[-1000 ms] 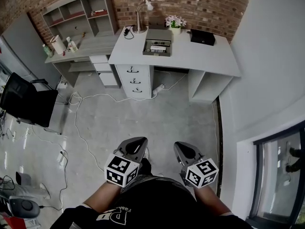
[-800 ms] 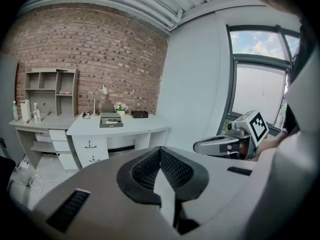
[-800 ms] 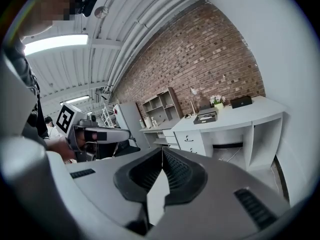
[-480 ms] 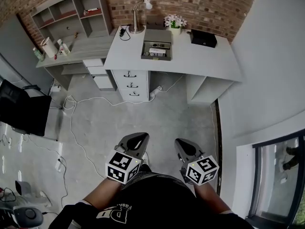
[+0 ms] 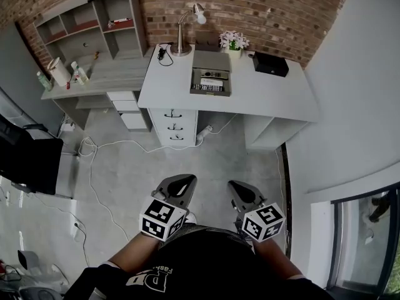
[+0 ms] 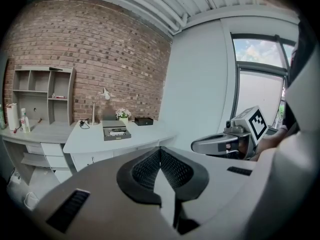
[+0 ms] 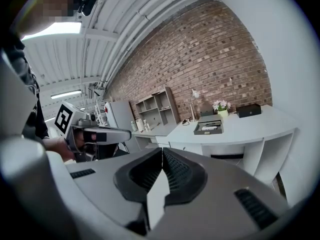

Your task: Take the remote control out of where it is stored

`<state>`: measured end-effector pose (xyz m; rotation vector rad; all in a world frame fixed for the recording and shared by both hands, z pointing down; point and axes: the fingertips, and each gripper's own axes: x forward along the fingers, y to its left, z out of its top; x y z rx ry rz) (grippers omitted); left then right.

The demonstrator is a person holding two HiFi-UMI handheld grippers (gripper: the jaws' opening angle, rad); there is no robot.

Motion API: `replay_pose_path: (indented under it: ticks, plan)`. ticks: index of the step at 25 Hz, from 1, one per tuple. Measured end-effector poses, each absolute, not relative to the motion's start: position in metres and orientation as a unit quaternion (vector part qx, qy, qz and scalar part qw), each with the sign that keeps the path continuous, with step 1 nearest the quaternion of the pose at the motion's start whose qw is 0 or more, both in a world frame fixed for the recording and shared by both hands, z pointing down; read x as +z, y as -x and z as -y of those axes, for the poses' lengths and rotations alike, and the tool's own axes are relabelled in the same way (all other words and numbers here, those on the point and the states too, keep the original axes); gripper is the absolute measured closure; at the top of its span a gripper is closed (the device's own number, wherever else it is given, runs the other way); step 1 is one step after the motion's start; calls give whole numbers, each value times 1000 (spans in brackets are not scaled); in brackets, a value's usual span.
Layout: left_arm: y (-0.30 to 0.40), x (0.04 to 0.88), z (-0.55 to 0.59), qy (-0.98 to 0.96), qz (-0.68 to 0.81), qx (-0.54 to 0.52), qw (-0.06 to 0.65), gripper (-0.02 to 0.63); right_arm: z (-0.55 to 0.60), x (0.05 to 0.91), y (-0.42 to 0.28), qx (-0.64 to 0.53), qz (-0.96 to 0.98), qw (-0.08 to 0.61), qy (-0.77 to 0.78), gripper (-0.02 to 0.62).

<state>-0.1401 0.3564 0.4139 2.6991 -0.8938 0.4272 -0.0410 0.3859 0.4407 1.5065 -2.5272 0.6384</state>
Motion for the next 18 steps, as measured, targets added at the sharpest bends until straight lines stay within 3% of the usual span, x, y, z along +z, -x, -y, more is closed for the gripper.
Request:
replay_pose_path:
  ticks: [18]
  plan:
    - [155, 438, -325, -928, 298, 153, 166, 598, -357, 457, 46, 233, 821, 86, -514, 589]
